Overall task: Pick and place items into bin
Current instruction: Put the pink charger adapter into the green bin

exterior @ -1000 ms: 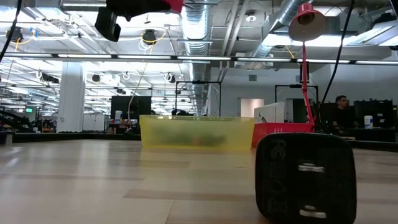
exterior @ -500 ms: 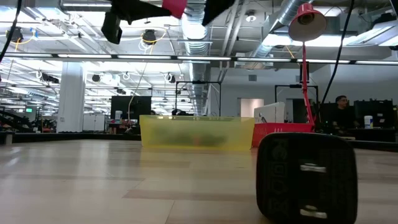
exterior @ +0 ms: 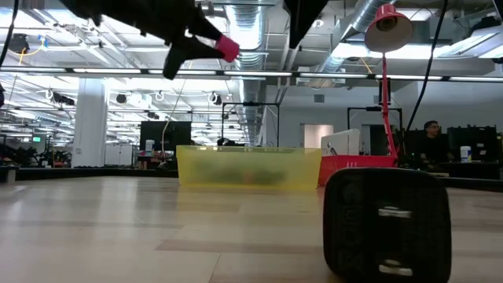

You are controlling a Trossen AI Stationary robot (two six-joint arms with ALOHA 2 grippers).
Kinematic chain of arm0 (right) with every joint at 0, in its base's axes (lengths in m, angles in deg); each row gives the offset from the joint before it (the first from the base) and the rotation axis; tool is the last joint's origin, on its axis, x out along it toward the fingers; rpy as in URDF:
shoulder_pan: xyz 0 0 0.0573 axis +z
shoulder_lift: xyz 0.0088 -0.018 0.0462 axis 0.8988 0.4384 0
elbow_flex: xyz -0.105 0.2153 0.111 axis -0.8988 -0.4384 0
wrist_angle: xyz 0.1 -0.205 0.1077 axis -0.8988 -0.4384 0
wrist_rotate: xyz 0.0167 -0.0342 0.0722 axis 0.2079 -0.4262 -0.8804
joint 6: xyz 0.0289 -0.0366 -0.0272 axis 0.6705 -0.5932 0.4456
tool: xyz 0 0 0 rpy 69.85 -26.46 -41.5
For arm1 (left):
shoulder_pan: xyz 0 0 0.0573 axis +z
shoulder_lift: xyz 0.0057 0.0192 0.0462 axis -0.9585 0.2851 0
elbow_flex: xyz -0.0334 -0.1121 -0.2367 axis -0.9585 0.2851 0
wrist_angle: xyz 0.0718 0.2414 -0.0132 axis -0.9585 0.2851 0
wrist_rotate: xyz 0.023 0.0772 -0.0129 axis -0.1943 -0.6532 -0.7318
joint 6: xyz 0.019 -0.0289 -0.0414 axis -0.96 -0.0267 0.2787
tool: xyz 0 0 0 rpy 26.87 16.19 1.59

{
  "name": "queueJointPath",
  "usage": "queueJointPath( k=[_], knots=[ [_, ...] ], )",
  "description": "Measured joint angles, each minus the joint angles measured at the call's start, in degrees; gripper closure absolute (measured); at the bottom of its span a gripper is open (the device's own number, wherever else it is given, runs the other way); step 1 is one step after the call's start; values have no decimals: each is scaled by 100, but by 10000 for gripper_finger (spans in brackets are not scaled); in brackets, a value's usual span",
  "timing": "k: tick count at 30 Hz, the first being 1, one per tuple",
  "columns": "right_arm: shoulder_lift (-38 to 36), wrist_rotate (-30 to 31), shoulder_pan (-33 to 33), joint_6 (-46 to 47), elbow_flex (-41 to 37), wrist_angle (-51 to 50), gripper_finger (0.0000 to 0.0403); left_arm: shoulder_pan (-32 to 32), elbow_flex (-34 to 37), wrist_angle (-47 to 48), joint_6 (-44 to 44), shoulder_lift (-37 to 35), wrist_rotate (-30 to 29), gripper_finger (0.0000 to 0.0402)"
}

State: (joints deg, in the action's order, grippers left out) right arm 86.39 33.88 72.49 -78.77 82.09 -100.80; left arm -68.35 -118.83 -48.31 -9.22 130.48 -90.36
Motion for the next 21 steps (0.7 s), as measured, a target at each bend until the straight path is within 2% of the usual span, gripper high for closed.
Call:
queueJointPath(
  k=[5,13,16,21],
  knots=[
    [2,-18,0,-411,0,-489,77,1039,-1,-263,814,-2,1069,262],
    [-74,-44,-223,-617,2,-577,77,2499,-4,-364,1761,-3,2473,262],
    [-170,-88,-423,-753,-2,-591,77,2865,-9,-578,2106,88,2933,262],
    [-387,-457,-839,-990,2,-438,77,3195,-206,-597,2294,616,3292,262]
  ],
)
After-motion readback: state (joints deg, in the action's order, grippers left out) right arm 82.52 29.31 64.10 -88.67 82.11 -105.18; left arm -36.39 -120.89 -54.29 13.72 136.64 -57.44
